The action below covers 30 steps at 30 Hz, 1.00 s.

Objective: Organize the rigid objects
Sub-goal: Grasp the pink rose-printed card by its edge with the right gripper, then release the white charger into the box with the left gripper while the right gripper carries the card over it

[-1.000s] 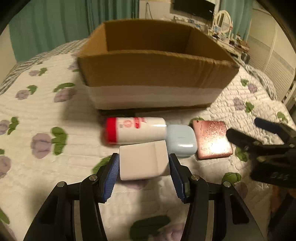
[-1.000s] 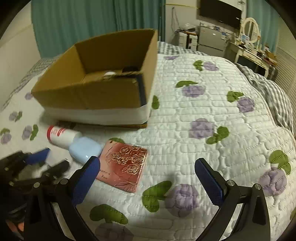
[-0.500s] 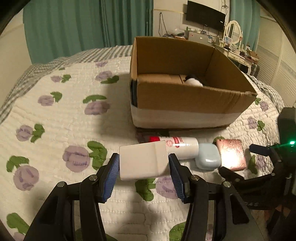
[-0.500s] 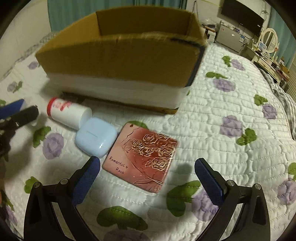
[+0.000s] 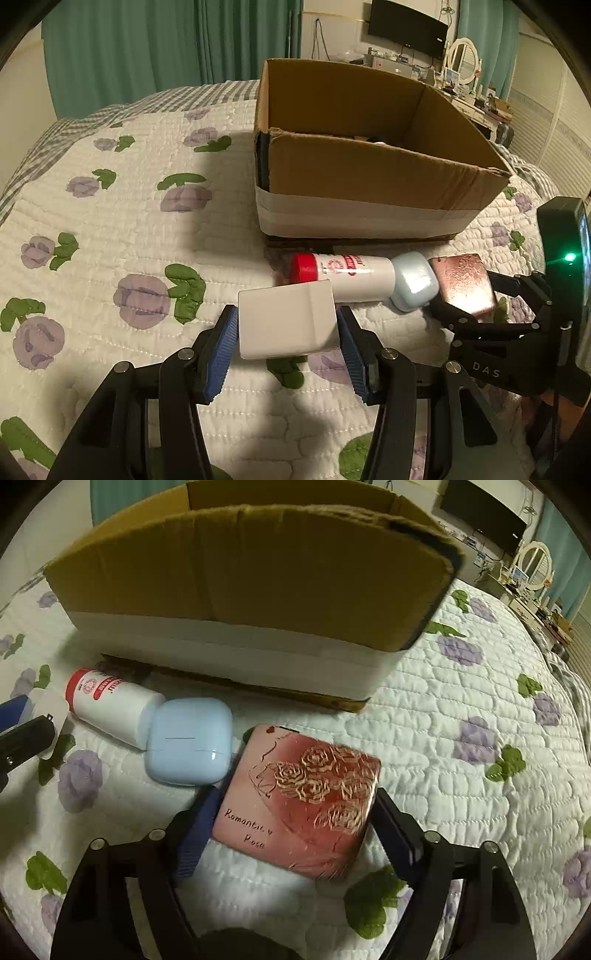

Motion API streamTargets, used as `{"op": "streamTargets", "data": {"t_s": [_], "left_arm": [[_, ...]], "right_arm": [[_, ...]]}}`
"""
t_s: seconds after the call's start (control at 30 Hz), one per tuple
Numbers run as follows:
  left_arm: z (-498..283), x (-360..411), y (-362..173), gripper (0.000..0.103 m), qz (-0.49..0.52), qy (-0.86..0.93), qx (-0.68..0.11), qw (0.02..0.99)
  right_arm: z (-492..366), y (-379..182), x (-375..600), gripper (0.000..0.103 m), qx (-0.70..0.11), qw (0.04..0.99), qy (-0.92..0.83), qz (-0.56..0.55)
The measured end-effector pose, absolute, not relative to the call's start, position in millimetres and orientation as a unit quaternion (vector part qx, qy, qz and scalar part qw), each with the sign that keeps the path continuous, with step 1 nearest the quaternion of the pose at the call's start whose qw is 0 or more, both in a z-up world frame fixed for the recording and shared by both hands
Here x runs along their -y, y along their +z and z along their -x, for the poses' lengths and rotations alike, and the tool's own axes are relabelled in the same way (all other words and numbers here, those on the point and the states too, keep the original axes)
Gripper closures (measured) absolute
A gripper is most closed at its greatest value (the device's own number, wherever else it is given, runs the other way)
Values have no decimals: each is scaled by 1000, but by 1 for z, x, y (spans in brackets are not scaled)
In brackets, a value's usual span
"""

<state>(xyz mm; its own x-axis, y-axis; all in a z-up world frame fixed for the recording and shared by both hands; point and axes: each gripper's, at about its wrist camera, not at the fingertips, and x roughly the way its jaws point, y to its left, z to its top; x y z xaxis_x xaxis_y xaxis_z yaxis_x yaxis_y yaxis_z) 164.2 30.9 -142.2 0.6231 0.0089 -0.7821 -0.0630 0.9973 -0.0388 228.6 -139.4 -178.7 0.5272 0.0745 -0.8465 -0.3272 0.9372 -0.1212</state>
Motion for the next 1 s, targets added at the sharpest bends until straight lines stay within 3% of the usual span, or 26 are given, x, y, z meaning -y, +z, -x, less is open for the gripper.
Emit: {"op": "streamTargets", "data": {"t_s": [0.3,0.33,0.37,0.7,1.0], "left_arm": [[-150,-22,-125,49,30,12,-428,903],[-148,-21,-122,49,29,11,-425,905],[-147,-21,-120,49,28,11,-424,905],[-136,-23,-106,48,26,10,-416,909],[-125,-20,-73,48,26,2,-391,920]], "right_arm": [[-188,-144,147,31,-448,877,126,116],[-183,-143,146,72,-448,877,131,112],[-182,-144,144,89,-450,876,136,107],[-175,-135,141,94,-448,876,150,102],[-154,-74,140,94,-390,902,157,98]]}}
